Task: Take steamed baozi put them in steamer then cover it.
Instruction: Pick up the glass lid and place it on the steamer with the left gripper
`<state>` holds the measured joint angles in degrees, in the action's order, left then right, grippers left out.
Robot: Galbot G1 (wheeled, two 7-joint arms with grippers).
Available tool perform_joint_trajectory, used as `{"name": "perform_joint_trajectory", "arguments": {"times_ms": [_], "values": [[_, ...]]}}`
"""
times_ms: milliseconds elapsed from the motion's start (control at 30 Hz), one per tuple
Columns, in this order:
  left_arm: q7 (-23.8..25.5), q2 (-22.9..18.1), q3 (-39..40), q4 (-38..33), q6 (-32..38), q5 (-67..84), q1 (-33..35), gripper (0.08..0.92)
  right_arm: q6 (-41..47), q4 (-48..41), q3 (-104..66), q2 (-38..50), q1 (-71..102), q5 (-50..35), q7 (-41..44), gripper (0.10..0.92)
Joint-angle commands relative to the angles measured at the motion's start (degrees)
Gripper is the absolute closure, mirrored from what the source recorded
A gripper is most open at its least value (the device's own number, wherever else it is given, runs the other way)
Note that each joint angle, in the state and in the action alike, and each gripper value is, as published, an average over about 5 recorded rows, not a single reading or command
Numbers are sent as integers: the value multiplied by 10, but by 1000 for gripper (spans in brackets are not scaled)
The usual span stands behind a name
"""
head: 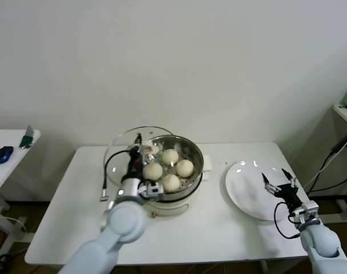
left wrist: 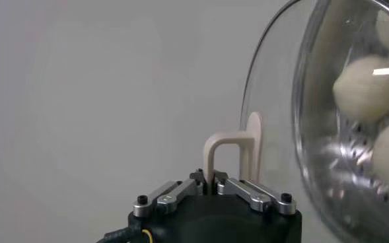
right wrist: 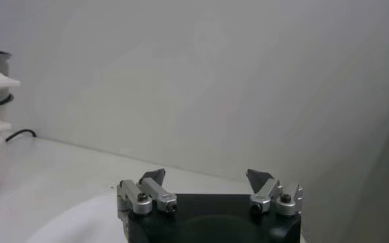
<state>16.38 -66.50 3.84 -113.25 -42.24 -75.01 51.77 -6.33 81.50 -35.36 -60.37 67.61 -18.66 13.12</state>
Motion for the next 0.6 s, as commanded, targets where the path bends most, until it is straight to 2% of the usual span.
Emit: {"name": "perform_joint_trajectory", "arguments": {"times_ms": [33, 367, 600], "values": [[12, -121, 60, 88, -28, -34, -51, 850, -2, -4, -17, -2, 6, 3, 2, 203], [-23, -140, 57, 142, -28, -34, -50, 850, -2, 2, -18, -4, 7, 3, 2, 203], [-18, -134, 58, 165, -18, -53, -59, 850, -3, -2, -18, -4, 6, 3, 3, 203]]}}
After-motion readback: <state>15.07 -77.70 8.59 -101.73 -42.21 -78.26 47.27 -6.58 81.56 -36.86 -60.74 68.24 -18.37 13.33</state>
